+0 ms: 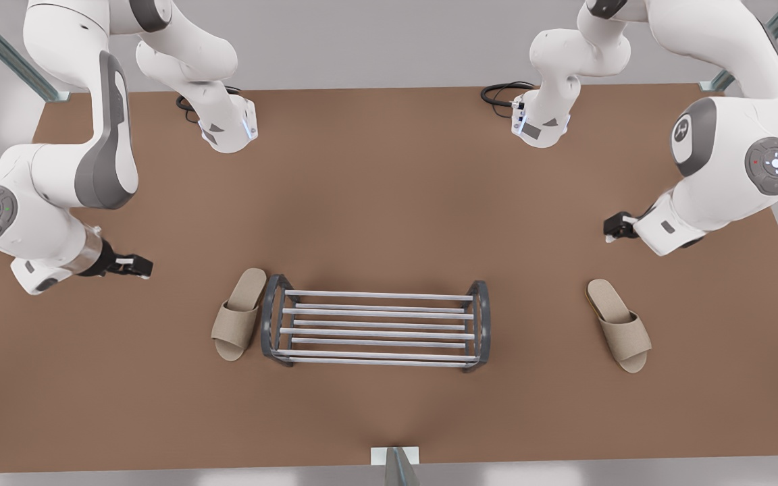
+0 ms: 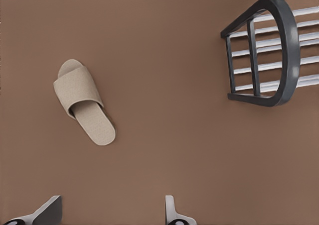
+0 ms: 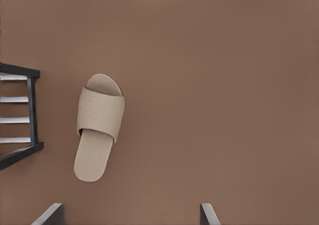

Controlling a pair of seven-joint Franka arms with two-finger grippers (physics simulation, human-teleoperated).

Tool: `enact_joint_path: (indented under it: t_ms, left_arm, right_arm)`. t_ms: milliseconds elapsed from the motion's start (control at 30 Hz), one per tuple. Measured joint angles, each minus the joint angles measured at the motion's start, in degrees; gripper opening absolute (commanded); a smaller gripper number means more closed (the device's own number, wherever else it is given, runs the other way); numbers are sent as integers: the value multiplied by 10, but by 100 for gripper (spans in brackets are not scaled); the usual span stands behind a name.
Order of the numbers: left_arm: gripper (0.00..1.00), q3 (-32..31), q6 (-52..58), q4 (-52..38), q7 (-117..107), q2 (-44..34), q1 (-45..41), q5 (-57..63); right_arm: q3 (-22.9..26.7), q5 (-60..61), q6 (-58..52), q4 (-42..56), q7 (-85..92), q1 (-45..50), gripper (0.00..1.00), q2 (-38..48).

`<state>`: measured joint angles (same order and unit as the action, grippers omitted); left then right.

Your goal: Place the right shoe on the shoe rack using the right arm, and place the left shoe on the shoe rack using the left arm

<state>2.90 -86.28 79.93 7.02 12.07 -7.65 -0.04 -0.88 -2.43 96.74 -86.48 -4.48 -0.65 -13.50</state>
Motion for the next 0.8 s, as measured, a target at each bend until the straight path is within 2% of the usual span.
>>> enact_joint_path:
  t_ms: [67,133,200,267,333,400,467,533,600,700,800]
  left_arm:
    - [100,0,-10,12,3,1,0,1]
    - [100,9,-32,74,4,2,-1,2]
    - [100,62,-125,245,0,-19,-6,-63]
    - [100,94,-262,397,28,-26,15,-249]
    - [100,103,-383,465,97,-19,14,-538]
    - [100,108,-465,512,197,-14,19,-843]
    - [100,137,-506,535,314,-8,26,-1110]
    - [100,151,-529,557,421,4,40,-1314]
    - [100,154,-541,567,517,29,48,-1488]
    - [100,152,-548,568,641,44,48,-1660]
    - [100,148,-553,566,741,50,48,-1660]
  right_arm:
    - [0,0,13,-3,-2,0,100,1]
    - [0,0,28,-18,-3,2,100,5]
    - [0,0,46,-36,2,0,100,8]
    - [-16,-17,71,-54,8,-1,100,5]
    - [-112,-88,128,-139,15,-48,100,16]
    - [-151,-194,216,-235,22,-62,100,30]
    - [-166,-340,317,-304,28,-70,100,35]
    - [-169,-493,409,-340,27,-84,100,33]
    - [-171,-710,474,-370,-7,-87,100,30]
    - [-217,-980,516,-395,-85,-79,100,8]
    - [-239,-1097,535,-405,-160,-75,100,-8]
